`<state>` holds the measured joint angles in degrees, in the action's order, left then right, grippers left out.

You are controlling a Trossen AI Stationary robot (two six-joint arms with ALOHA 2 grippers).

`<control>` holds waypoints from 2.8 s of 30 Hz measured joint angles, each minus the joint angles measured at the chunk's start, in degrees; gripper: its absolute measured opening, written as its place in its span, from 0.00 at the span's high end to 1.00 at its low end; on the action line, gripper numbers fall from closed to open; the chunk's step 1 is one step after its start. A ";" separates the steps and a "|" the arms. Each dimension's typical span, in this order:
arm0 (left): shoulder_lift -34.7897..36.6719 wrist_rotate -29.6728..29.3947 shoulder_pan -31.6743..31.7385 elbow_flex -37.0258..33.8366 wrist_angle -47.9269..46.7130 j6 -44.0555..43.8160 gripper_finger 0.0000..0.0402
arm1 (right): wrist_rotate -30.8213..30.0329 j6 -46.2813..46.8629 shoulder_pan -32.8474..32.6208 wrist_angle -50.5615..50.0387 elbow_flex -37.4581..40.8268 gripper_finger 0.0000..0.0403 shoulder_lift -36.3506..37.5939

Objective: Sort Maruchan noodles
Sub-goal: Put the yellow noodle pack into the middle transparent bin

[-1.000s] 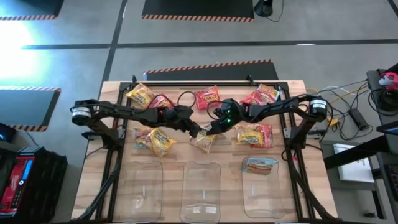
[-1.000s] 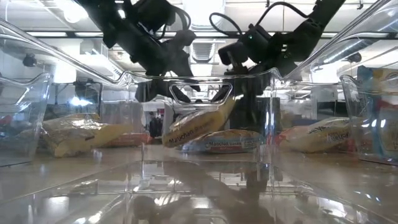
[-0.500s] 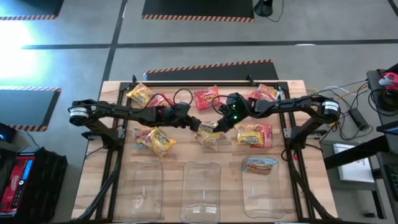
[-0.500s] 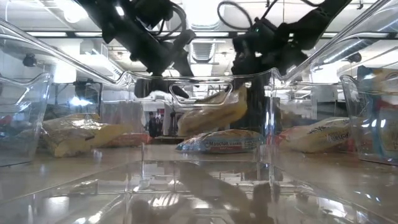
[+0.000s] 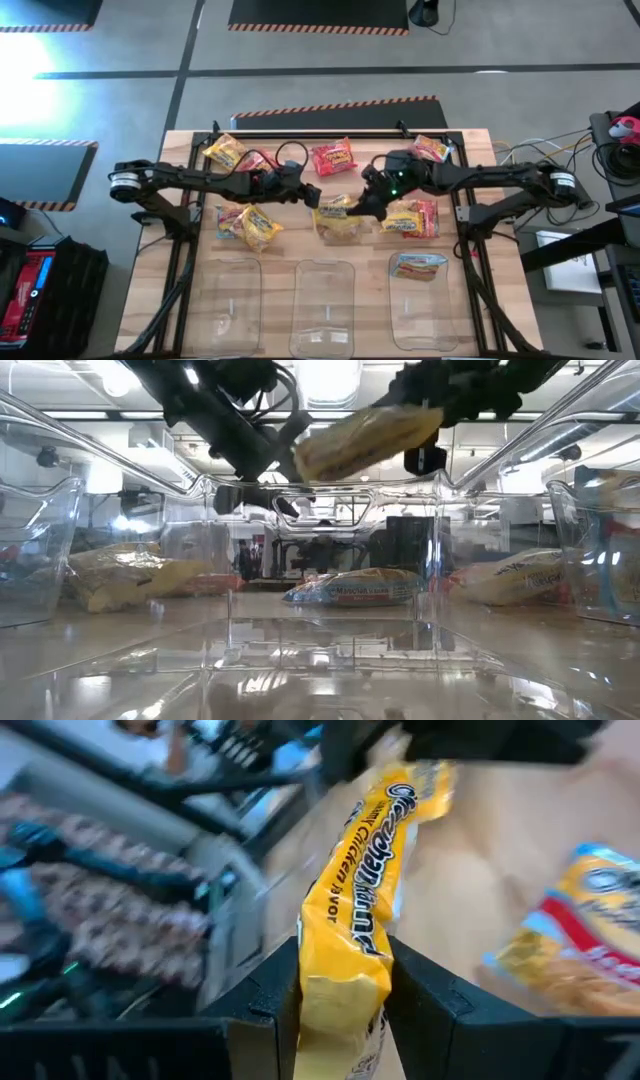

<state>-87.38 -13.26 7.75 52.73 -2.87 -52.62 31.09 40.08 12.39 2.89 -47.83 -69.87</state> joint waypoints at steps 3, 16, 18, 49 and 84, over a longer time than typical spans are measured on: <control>0.89 0.57 -0.06 0.00 0.25 0.41 0.62 | -3.51 2.29 -1.73 -0.33 0.00 0.72 0.00; 7.35 0.28 0.00 -0.02 -2.02 6.54 0.62 | -13.95 6.27 -15.55 8.08 0.04 0.72 -0.33; 8.42 0.26 0.02 -0.02 -2.63 7.09 0.62 | -15.99 4.13 -17.23 7.61 0.04 0.72 -0.88; 13.54 -2.75 -0.22 -0.04 -7.43 4.12 0.62 | -25.91 -28.05 -27.18 17.14 0.04 0.72 -11.26; 13.43 -4.83 -0.22 -0.04 -7.97 1.51 0.62 | -24.07 -36.24 -27.11 16.99 -3.70 0.72 -21.74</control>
<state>-73.95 -18.09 7.53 52.69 -10.85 -51.11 7.03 3.85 -14.72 19.88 -51.54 -91.61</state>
